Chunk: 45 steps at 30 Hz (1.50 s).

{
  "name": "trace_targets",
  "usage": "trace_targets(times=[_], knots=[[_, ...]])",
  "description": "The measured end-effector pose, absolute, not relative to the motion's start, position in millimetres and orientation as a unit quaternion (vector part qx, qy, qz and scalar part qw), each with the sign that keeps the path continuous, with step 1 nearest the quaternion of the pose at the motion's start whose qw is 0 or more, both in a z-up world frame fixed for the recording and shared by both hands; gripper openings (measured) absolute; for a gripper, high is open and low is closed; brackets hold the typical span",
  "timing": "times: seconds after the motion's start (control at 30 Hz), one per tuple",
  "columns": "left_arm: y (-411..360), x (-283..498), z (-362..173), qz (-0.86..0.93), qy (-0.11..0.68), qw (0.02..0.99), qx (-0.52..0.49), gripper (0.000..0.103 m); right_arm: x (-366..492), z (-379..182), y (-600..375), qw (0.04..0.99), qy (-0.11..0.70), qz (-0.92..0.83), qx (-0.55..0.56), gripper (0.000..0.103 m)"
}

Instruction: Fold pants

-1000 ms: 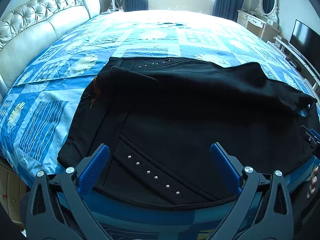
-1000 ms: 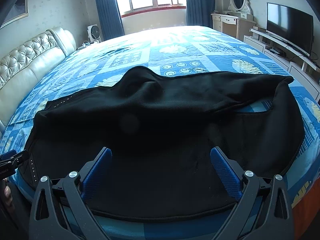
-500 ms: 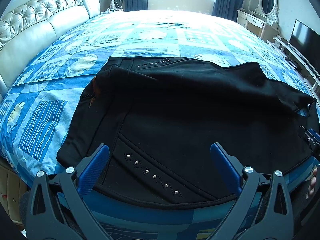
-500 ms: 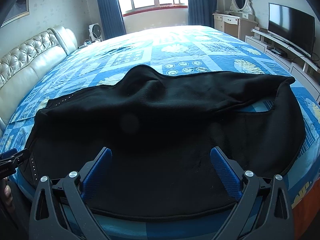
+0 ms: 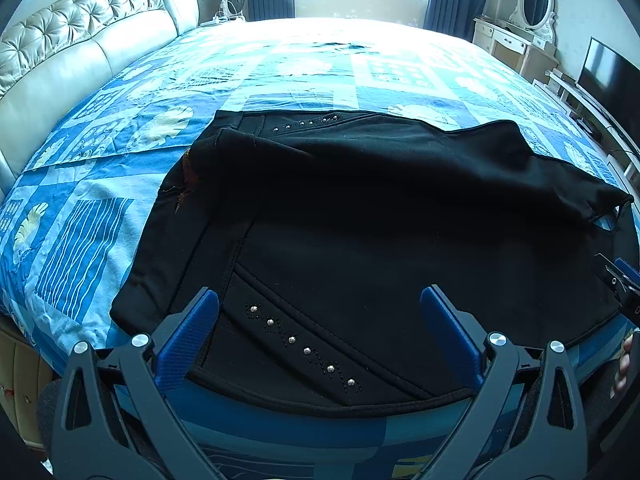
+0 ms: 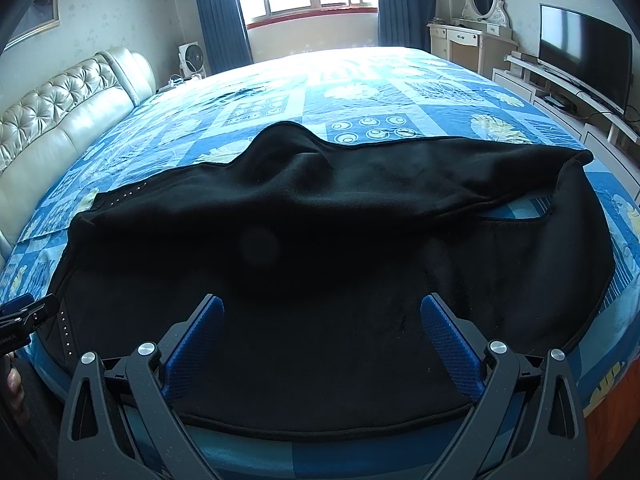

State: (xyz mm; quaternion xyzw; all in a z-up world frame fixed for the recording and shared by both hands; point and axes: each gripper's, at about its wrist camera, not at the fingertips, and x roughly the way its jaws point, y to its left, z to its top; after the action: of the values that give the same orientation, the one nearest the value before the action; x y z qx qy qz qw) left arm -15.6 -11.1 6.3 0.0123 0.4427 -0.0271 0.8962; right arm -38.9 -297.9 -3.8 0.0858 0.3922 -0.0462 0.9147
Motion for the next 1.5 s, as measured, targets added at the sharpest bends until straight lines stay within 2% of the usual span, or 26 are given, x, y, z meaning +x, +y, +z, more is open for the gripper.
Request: trace_targets(times=[1.33, 1.5], knots=[[-15, -18, 4, -0.032, 0.444, 0.895, 0.012, 0.101, -38, -8, -293, 0.913, 0.396, -0.041, 0.083, 0.098], [-15, -18, 4, -0.034, 0.446, 0.894, 0.005, 0.101, -38, 4, -322, 0.909, 0.386, -0.026, 0.155, 0.098]])
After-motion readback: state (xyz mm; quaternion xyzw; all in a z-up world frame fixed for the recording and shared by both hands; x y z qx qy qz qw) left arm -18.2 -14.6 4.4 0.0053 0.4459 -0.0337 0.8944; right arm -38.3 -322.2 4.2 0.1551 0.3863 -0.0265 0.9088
